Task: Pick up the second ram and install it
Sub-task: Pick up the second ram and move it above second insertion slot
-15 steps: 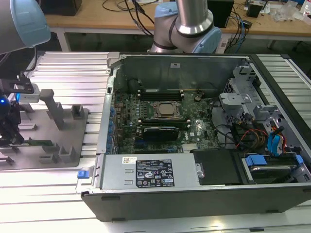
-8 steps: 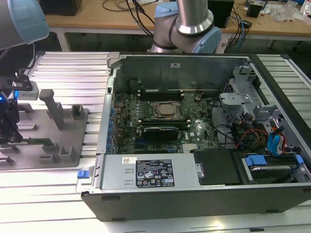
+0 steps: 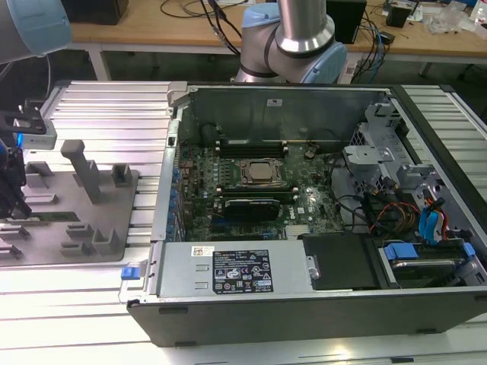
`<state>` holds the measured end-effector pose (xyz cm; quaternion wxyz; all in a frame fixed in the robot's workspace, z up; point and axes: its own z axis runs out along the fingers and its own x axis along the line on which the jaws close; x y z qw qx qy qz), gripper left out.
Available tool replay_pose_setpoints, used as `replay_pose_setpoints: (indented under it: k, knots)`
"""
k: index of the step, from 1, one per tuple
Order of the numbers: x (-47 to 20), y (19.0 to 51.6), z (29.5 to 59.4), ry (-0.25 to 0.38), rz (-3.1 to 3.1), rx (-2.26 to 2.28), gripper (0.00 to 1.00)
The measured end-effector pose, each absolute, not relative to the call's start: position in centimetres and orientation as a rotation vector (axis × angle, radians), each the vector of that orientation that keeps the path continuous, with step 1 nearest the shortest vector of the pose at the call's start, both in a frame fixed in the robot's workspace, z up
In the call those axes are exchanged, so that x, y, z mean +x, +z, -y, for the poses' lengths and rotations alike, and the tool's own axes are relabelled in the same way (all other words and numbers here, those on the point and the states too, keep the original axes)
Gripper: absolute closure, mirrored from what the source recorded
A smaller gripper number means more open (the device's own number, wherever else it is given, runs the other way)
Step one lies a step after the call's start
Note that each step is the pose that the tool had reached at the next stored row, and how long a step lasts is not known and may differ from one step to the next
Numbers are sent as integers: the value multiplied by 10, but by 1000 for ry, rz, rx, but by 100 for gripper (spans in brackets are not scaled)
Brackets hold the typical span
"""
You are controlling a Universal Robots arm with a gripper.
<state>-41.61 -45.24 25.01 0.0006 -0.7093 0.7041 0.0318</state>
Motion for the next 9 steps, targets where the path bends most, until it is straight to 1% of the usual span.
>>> replay_pose_setpoints:
  k: [9]
  knots:
    - [-416,265,452,101,-2211,-2227,91]
